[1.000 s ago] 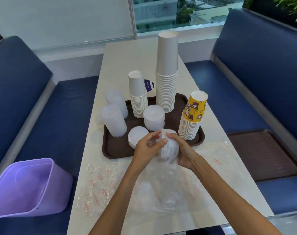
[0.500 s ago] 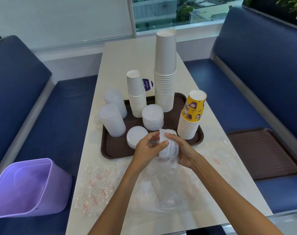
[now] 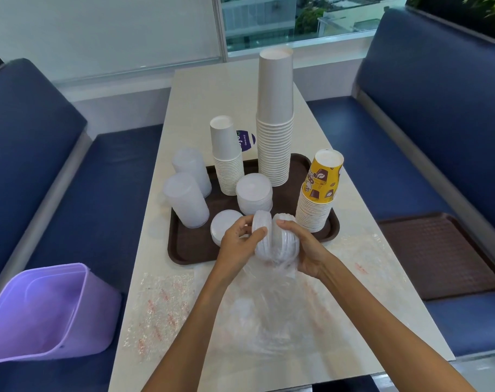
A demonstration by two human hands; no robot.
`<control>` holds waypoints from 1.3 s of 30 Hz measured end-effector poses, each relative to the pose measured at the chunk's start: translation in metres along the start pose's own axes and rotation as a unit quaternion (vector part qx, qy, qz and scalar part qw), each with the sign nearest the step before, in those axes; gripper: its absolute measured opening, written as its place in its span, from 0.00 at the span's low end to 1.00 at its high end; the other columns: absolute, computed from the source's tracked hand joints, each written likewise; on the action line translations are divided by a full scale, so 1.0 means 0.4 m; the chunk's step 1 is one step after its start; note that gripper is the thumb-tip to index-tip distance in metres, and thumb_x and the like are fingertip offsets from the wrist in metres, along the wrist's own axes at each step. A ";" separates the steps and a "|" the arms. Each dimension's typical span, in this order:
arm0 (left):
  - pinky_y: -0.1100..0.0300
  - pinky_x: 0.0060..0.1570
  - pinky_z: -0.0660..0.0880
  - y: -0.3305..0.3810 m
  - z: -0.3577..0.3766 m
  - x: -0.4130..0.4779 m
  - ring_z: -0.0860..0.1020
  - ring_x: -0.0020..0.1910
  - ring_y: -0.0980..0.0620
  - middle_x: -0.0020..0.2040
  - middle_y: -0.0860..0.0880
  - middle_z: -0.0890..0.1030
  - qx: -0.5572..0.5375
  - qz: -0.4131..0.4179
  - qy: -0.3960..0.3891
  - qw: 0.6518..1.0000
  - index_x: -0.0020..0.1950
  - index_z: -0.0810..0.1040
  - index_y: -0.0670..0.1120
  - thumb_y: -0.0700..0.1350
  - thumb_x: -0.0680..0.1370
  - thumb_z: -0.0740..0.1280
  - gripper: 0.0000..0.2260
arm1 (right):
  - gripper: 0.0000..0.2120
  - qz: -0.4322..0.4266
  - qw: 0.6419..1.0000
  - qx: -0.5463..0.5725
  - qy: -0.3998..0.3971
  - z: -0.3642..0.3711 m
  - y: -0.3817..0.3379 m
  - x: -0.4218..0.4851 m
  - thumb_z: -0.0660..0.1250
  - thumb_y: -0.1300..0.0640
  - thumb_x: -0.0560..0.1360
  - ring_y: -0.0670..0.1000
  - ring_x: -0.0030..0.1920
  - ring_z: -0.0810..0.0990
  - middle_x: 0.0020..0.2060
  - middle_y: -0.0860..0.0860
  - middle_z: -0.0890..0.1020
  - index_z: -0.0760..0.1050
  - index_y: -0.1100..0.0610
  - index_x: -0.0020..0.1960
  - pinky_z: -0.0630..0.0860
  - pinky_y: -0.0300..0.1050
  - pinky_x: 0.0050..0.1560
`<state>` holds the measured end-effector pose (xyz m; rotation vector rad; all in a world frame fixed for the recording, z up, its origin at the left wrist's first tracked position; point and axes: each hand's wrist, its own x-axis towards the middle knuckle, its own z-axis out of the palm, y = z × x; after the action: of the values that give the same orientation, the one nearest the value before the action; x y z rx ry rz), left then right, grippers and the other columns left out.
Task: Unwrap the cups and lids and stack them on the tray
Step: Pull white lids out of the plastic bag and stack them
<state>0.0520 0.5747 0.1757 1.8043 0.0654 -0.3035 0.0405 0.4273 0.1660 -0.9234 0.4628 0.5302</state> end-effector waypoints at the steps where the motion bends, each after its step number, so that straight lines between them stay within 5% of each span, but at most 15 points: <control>1: 0.55 0.55 0.77 0.000 -0.003 0.003 0.76 0.56 0.51 0.60 0.47 0.77 0.010 0.001 0.017 1.000 0.65 0.71 0.48 0.46 0.79 0.64 0.14 | 0.07 -0.001 1.000 0.002 -0.002 0.000 -0.001 0.000 0.62 0.52 0.76 0.56 0.46 0.79 0.43 0.57 0.81 0.73 0.54 0.51 0.81 0.52 0.42; 6: 0.62 0.53 0.66 0.001 -0.004 0.009 0.70 0.58 0.55 0.66 0.49 0.71 0.045 -0.010 0.055 0.997 0.72 0.66 0.48 0.50 0.83 0.55 0.18 | 0.11 -0.006 1.000 0.006 0.010 -0.003 0.002 0.004 0.66 0.52 0.71 0.55 0.46 0.80 0.40 0.56 0.84 0.76 0.56 0.51 0.78 0.53 0.48; 12: 0.60 0.56 0.70 -0.013 0.008 0.021 0.72 0.63 0.48 0.65 0.47 0.73 0.101 -0.003 0.087 0.991 0.70 0.67 0.44 0.46 0.77 0.68 0.23 | 0.14 0.001 1.000 -0.001 0.011 -0.010 0.007 0.005 0.68 0.51 0.70 0.55 0.47 0.81 0.44 0.57 0.83 0.75 0.56 0.53 0.81 0.50 0.42; 19: 0.53 0.55 0.74 -0.009 -0.074 0.093 0.73 0.55 0.49 0.57 0.47 0.74 -0.055 -0.044 0.180 0.981 0.61 0.70 0.46 0.38 0.75 0.70 0.17 | 0.20 -0.001 0.999 -0.010 0.039 -0.038 -0.009 0.000 0.75 0.51 0.63 0.57 0.47 0.79 0.46 0.58 0.79 0.73 0.53 0.52 0.77 0.55 0.50; 24: 0.47 0.60 0.74 -0.047 -0.132 0.167 0.73 0.60 0.44 0.63 0.43 0.74 -0.087 -0.134 0.212 0.964 0.64 0.71 0.45 0.40 0.74 0.70 0.19 | 0.19 -0.009 0.999 -0.008 0.038 -0.044 -0.021 -0.006 0.73 0.53 0.63 0.57 0.48 0.78 0.47 0.58 0.77 0.71 0.52 0.52 0.77 0.55 0.50; 31: 0.50 0.62 0.71 -0.071 -0.115 0.194 0.72 0.63 0.42 0.65 0.42 0.74 0.000 -0.137 0.202 0.970 0.65 0.72 0.42 0.40 0.75 0.70 0.20 | 0.06 -0.007 0.998 0.001 0.064 -0.054 -0.039 0.000 0.64 0.53 0.75 0.57 0.48 0.76 0.47 0.58 0.76 0.69 0.50 0.50 0.75 0.56 0.52; 35: 0.53 0.59 0.70 -0.080 -0.103 0.193 0.73 0.62 0.42 0.64 0.40 0.74 0.131 -0.098 0.197 0.967 0.66 0.72 0.40 0.42 0.76 0.69 0.20 | 0.15 -0.004 0.999 -0.009 0.053 -0.057 -0.045 0.006 0.67 0.51 0.66 0.56 0.48 0.77 0.47 0.58 0.77 0.70 0.51 0.52 0.75 0.57 0.53; 39: 0.50 0.58 0.70 -0.092 -0.094 0.192 0.70 0.63 0.39 0.65 0.38 0.70 0.262 -0.100 0.183 0.942 0.69 0.70 0.41 0.47 0.78 0.64 0.21 | 0.14 0.006 0.998 -0.008 0.054 -0.056 -0.044 0.014 0.67 0.51 0.67 0.57 0.49 0.77 0.48 0.58 0.76 0.69 0.51 0.51 0.75 0.57 0.53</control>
<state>0.1250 0.6114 0.1311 2.3737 0.4703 -0.1280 0.0522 0.4011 0.1618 -0.9674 0.5633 0.4972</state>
